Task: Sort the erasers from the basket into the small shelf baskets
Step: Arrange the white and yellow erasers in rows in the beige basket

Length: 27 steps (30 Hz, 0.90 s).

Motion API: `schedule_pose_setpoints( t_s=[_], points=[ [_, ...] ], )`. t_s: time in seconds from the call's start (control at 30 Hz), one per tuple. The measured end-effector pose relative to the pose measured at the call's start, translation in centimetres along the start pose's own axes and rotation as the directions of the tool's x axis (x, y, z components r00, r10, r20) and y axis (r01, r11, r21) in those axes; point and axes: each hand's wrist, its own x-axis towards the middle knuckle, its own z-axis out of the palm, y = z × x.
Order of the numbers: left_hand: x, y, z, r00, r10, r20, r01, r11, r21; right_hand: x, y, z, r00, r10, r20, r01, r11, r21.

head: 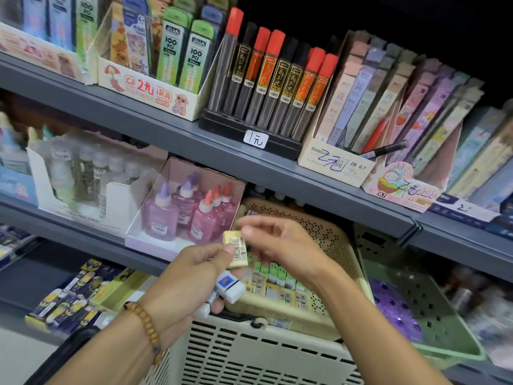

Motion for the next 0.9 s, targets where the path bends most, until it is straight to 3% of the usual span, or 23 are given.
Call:
schedule_pose_setpoints(
  t_s=[0.1,0.23,0.33,0.5,0.57,0.63,0.73,0.8,0.9],
  points=[
    [-0.1,-0.2,0.3,0.999,-0.036,0.032,0.035,0.999,0.012,-1.2,0.1,-0.2,0.998,-0.042,0.043,0.041,0.999,0.027],
    [-0.2,0.0,0.3,0.996,-0.072,-0.043,0.066,0.990,-0.123,-2.1,1.5,-2.9,0.970,0.144,-0.197,-0.095,0.967,0.236],
    [-0.3,0.6,0.0,0.997,-0.074,-0.020,0.069,0.980,-0.188,-3.2,3.1,-4.7,0.924,0.262,-0.280,-0.237,0.964,0.120],
    [-0.3,0.4,-0.1,1.000,0.015,0.006,-0.015,0.995,-0.098,-4.0,3.8,-3.6,0.920,0.379,-0.102,-0.389,0.915,-0.108],
    [-0.4,0.1,0.0,0.999,0.044,0.009,-0.043,0.995,-0.087,-3.9,3.0,-2.7,0.935,0.323,-0.145,-0.346,0.919,-0.189],
    [-0.4,0.0,0.0,0.998,0.063,0.018,-0.062,0.995,-0.085,-4.2,1.7,-2.1,0.961,0.168,-0.219,-0.213,0.957,-0.198],
    [-0.4,-0.1,-0.1,0.997,0.071,0.044,-0.067,0.994,-0.081,-4.8,0.0,-0.8,0.995,0.042,-0.094,-0.052,0.993,-0.102],
    [-0.3,-0.1,0.0,0.996,0.073,0.058,-0.070,0.996,-0.062,-4.7,0.0,0.4,0.999,0.026,-0.020,-0.027,0.998,-0.054],
    [-0.3,0.0,0.2,0.997,0.071,0.038,-0.067,0.993,-0.095,-4.0,0.5,0.8,0.999,0.046,-0.017,-0.044,0.997,0.067]
  ],
)
